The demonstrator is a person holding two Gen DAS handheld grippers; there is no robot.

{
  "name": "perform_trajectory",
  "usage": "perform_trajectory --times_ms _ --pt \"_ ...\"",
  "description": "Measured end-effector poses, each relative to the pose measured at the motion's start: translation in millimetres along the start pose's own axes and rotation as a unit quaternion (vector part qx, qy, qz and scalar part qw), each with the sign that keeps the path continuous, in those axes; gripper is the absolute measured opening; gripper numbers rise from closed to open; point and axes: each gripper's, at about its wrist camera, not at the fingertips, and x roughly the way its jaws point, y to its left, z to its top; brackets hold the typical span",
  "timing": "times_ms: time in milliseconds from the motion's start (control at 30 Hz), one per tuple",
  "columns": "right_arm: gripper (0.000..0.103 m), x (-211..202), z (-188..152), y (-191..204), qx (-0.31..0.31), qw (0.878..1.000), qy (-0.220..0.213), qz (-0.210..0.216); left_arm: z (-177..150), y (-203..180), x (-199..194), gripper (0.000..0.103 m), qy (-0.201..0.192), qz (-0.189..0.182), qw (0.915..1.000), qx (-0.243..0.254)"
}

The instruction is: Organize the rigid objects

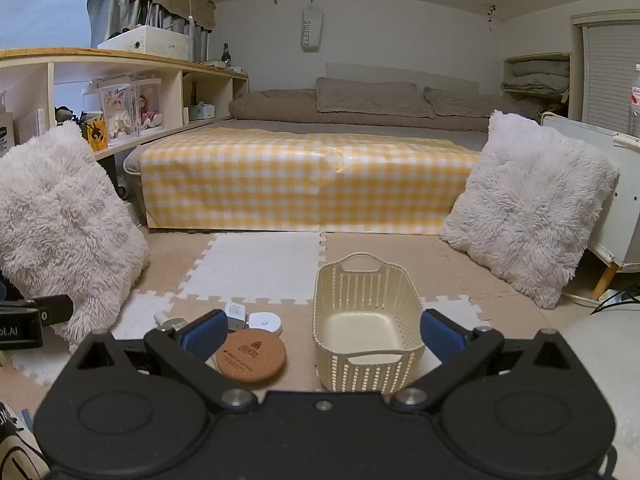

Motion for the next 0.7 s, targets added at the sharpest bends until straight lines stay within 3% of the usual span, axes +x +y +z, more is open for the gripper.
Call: perform_trajectory --times_ms 700 --pt "0.103 0.2 -0.1 0.3 -0.001 1.000 0.001 0.000 0.0 -0.1 0.0 0.103 0.001 -0.001 1.0000 0.000"
